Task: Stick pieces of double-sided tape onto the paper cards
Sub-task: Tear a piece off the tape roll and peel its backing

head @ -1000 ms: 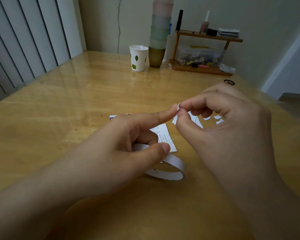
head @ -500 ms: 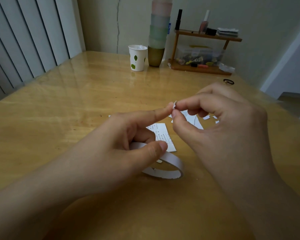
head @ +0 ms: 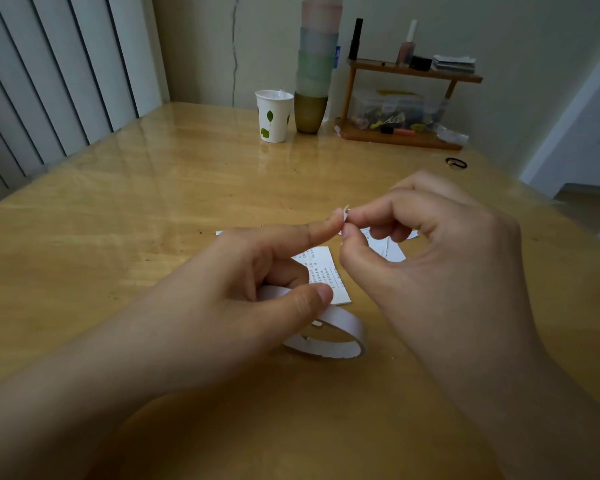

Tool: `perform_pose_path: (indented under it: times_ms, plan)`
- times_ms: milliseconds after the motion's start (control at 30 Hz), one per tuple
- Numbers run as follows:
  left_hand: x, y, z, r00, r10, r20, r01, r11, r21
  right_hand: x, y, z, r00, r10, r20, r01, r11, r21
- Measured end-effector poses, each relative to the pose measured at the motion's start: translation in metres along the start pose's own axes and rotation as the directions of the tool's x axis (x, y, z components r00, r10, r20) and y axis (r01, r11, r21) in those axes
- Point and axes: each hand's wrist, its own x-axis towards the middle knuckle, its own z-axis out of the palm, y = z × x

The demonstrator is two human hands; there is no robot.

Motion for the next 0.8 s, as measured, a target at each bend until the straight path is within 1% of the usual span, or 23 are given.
perform_pose_path:
  times_ms: [367,467,800]
  plan:
    - [0.0009,-0.0025,-0.0031,0.999,0.041,-0.006,-0.041,0.999,-0.031,0.0009,0.0004,0.0007,0.996,0.082,0.044,-0.087,0.988,0.128]
    - [0.0010,-0.0029,-0.0038,0.998,0.059,0.000,-0.059,0.998,-0.029,0.0013,0.0005,0.0008,0.995,0.086,0.052,-0.092,0.987,0.134]
    - [0.0016,-0.0011,-0.0041,0.999,0.041,0.009,-0.041,0.998,-0.048,0.0012,0.0005,0.0020,0.991,0.112,0.067,-0.121,0.980,0.157]
